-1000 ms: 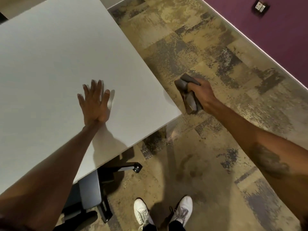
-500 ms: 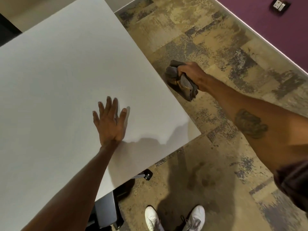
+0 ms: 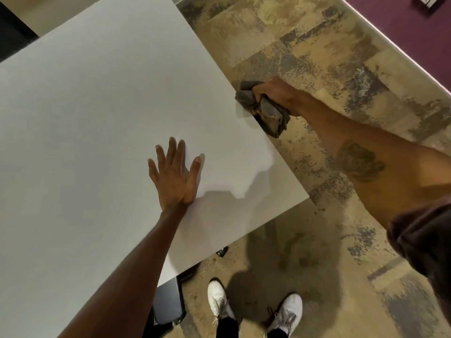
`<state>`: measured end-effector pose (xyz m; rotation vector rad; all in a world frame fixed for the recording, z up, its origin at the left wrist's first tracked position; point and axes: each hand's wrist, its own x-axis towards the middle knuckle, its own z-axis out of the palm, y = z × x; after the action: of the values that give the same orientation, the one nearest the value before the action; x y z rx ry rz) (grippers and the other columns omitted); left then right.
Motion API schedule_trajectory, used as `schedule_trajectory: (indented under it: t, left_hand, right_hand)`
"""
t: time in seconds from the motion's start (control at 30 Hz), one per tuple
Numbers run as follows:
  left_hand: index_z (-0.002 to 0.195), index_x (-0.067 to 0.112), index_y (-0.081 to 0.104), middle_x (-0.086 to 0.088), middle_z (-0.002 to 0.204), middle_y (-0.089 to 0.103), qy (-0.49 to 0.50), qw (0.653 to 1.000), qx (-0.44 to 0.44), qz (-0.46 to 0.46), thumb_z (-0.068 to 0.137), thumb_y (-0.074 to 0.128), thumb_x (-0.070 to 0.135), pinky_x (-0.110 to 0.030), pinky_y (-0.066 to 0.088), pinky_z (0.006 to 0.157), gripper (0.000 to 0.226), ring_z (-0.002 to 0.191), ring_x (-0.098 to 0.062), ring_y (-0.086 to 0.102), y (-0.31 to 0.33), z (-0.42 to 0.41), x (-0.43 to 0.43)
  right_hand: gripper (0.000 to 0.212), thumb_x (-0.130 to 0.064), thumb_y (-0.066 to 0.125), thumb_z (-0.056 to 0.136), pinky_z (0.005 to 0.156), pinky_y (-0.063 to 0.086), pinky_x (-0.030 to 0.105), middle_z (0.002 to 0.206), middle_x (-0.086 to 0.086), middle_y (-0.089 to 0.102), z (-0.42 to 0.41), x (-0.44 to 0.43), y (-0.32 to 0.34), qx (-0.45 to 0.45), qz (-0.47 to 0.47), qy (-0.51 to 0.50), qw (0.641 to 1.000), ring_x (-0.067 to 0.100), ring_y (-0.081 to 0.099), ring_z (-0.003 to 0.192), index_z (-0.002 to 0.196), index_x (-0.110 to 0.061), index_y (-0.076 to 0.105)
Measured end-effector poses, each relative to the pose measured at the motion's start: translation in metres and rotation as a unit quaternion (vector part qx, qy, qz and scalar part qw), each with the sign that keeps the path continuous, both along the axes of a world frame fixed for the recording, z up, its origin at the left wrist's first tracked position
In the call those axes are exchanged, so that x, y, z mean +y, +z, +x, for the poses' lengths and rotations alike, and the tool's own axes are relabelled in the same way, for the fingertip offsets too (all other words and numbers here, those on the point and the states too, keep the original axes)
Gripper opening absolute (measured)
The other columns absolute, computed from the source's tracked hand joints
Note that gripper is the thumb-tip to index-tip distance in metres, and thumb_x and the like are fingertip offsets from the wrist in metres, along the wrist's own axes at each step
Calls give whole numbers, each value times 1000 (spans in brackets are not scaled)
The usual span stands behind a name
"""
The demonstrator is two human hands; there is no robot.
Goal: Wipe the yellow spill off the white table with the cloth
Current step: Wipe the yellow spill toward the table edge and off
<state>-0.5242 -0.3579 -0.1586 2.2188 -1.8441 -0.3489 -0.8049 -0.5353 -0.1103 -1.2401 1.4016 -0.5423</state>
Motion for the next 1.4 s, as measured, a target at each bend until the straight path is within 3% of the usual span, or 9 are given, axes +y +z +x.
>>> schedule_trajectory:
  t: [0.33, 0.47, 0.63, 0.73, 0.87, 0.93, 1.03, 1.3, 1.4]
  left_hand:
    - [162, 27, 28, 6, 172, 18, -9, 1000, -15, -2, 98, 17, 72, -56, 2, 129, 80, 162, -23, 5, -5, 5, -1]
    - [162, 27, 28, 5, 172, 19, -6, 1000, -10, -1, 99, 17, 72, -55, 1, 129, 79, 162, -24, 5, -6, 5, -1]
    - [161, 27, 32, 5, 171, 24, -1, 1000, -12, -6, 101, 24, 70, -56, 2, 128, 74, 161, -25, 8, -6, 4, -1]
    - [160, 27, 33, 6, 170, 25, 0, 1000, -19, -6, 102, 25, 69, -57, 3, 128, 72, 161, -25, 10, -7, 5, -1]
    - [158, 28, 38, 6, 169, 30, 1, 1000, -15, -16, 101, 25, 70, -58, 5, 127, 71, 160, -26, 13, -7, 5, -3]
    - [155, 27, 40, 6, 167, 33, -2, 1000, -25, -18, 102, 25, 69, -58, 8, 126, 70, 159, -27, 16, -9, 5, -4]
    - [149, 24, 45, 4, 162, 39, -6, 999, -40, -19, 103, 25, 67, -59, 13, 124, 67, 156, -27, 23, -11, 5, -4]
    - [146, 26, 49, 7, 160, 39, -14, 999, -29, -17, 102, 23, 67, -57, 9, 126, 65, 154, -25, 26, -14, 9, -6]
    - [143, 23, 52, 7, 156, 44, -14, 999, -14, -28, 103, 28, 64, -59, 15, 124, 62, 151, -26, 31, -12, 7, -6]
  right_hand:
    - [23, -8, 54, 83, 49, 41, 22, 58, 7, 53, -26, 43, 9, 32, -4, 65, 997, 9, 50, 41, 60, -7, 52]
    - [50, 1, 49, 86, 46, 46, 18, 48, -6, 60, -44, 71, 7, -28, 35, 68, 997, 9, 57, 41, 43, -21, 60]
    - [52, 6, 46, 86, 61, 49, 31, 57, 1, 64, -59, 103, -5, -79, 56, 60, 993, 15, 61, 55, 45, -19, 65]
    - [43, 9, 44, 84, 60, 49, 21, 71, 8, 75, -66, 122, -11, -118, 72, 45, 989, 10, 64, 62, 64, -10, 77]
    - [44, 3, 47, 78, 51, 49, 18, 62, -7, 71, -78, 147, -13, -138, 75, 47, 986, 7, 64, 56, 66, -25, 80]
    - [31, -7, 52, 72, 53, 50, 23, 77, 9, 77, -84, 157, -16, -67, 65, 42, 995, 12, 64, 61, 85, -13, 81]
    - [48, -18, 56, 61, 51, 50, 20, 102, 24, 74, -91, 173, -20, 14, 30, 30, 999, 16, 64, 60, 99, 6, 71]
    - [36, -6, 54, 71, 50, 54, 21, 75, -2, 77, -94, 221, -22, -23, 25, -51, 998, 12, 66, 55, 98, -4, 77]
    - [34, -8, 52, 72, 50, 52, 18, 65, -20, 73, -99, 230, -10, 8, 21, -13, 1000, 3, 65, 54, 79, -25, 80]
